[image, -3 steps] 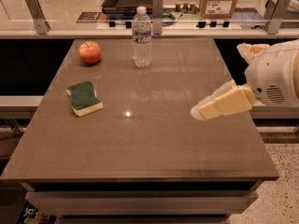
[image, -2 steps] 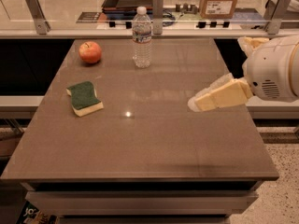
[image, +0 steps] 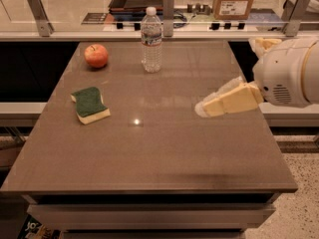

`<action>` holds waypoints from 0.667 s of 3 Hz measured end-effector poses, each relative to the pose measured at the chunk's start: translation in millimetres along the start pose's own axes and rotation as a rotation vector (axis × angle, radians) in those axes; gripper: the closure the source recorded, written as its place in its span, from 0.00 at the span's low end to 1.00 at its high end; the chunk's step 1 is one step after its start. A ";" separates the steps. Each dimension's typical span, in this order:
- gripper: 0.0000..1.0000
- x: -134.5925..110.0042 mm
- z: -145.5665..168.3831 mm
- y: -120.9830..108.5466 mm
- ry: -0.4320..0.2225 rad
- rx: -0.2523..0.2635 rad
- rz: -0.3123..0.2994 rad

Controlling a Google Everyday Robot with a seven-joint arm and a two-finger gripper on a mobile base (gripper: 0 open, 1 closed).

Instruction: Pick apple

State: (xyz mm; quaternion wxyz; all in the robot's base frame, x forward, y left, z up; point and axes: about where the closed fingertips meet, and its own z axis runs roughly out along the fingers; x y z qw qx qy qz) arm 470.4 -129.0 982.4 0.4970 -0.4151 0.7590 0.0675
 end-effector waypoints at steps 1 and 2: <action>0.00 -18.3 27.4 14.2 -0.079 -0.013 -0.011; 0.00 -40.6 58.9 23.9 -0.156 -0.010 -0.005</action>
Offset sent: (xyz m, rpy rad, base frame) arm 0.0578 0.1090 -0.0066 0.1874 -0.1686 0.0682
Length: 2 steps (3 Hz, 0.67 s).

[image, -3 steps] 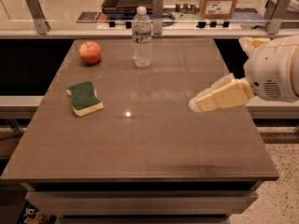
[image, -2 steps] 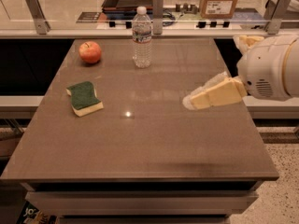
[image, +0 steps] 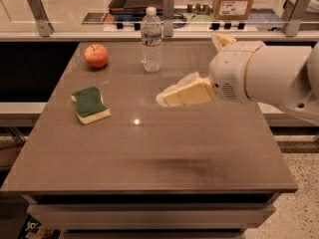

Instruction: Pick apple

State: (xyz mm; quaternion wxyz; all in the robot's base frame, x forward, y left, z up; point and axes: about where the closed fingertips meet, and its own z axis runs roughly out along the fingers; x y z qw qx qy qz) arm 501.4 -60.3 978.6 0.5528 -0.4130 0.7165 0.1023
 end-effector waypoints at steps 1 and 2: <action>0.00 -15.4 30.1 4.3 -0.047 0.033 0.018; 0.00 -25.6 57.0 7.3 -0.071 0.045 0.055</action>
Offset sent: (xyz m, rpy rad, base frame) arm 0.0658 0.0832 -0.0043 0.1476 -0.0096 -0.0597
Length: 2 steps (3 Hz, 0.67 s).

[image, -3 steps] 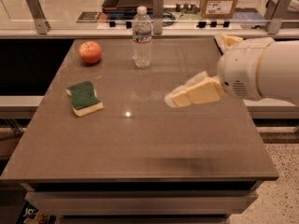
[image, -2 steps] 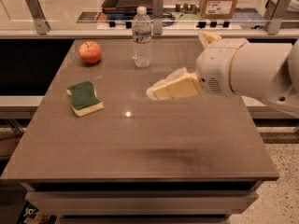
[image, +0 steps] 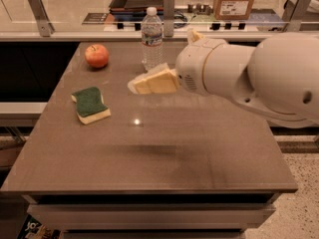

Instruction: Pick apple

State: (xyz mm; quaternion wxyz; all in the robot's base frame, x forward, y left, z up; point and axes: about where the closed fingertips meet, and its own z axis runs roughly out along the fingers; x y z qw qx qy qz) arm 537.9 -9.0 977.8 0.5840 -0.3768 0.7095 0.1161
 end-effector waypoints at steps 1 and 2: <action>0.00 -4.0 27.9 8.2 -0.004 -0.024 0.031; 0.00 -9.7 60.3 16.0 -0.009 -0.055 0.043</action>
Offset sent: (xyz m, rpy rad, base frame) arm 0.0716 0.0943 -0.0169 0.0540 0.0754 0.0709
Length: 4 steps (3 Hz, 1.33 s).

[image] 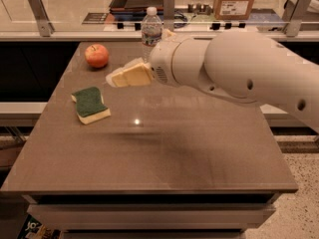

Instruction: Pick apple

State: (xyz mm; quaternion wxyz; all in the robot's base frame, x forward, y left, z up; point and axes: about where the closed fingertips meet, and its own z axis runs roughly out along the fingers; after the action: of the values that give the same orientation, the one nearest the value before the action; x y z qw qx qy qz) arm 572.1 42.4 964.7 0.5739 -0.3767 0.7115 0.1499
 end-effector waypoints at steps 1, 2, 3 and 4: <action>0.00 -10.7 38.3 19.6 -0.011 -0.071 0.003; 0.00 -10.8 38.4 19.7 -0.011 -0.071 0.003; 0.00 -5.5 52.0 19.6 -0.019 -0.065 0.015; 0.00 -3.6 77.9 20.5 -0.045 -0.072 0.018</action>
Offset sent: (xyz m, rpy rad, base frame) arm 0.0125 0.0291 -0.0055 0.0122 0.0179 0.0474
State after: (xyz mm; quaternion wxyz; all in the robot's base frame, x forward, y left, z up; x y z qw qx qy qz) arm 612.7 107.7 940.5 0.5745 -0.3871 0.6961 0.1888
